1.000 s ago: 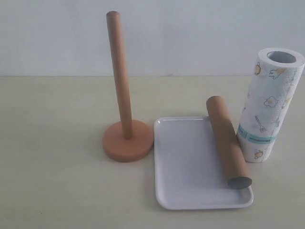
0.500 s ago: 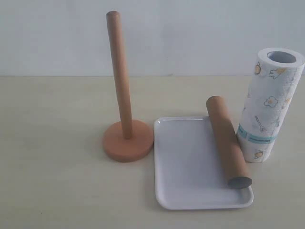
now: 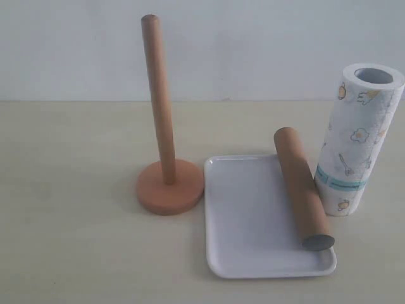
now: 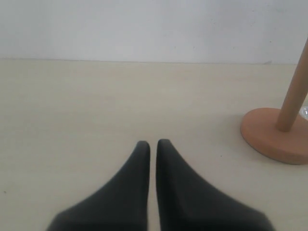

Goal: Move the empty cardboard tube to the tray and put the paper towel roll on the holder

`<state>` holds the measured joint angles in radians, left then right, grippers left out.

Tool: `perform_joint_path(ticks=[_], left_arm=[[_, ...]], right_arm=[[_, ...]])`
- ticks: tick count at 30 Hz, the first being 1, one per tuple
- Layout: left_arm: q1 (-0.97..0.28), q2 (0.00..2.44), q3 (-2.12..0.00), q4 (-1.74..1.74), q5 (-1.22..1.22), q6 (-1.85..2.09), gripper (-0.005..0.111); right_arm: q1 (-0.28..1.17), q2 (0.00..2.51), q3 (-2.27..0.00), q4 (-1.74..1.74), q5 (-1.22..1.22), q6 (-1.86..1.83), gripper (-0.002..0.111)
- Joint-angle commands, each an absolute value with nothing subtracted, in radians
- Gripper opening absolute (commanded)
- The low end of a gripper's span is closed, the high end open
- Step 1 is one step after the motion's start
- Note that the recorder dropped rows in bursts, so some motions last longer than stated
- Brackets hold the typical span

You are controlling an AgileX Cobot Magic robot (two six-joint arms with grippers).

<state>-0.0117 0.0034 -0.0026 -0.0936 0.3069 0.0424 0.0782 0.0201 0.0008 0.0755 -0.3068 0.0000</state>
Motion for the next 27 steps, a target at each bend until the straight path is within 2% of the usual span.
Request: perform_joint_path(ticks=[1,4,6,10,16,20,27], left_arm=[[-0.011,0.000,0.000,-0.101,0.307,0.035,0.004],[-0.011,0.000,0.000,-0.101,0.307,0.035,0.004],[-0.011,0.000,0.000,-0.101,0.307,0.035,0.004],[-0.011,0.000,0.000,-0.101,0.307,0.035,0.004],[-0.011,0.000,0.000,-0.101,0.307,0.035,0.004],[-0.011,0.000,0.000,-0.101,0.307,0.035,0.004],[-0.011,0.000,0.000,-0.101,0.307,0.035,0.004]], right_arm=[[0.079,0.193,-0.006,0.099,-0.358,-0.008,0.001],[0.079,0.434,-0.077,0.087,-0.364,-0.014,0.001],[0.079,0.607,-0.119,0.086,-0.493,-0.014,0.001],[0.079,0.748,-0.131,0.086,-0.716,0.000,0.001],[0.079,0.767,-0.131,0.087,-0.737,0.000,0.001],[0.079,0.770,-0.131,0.087,-0.622,-0.015,0.001],[0.079,0.771,-0.129,-0.173,-0.567,0.026,0.001]])
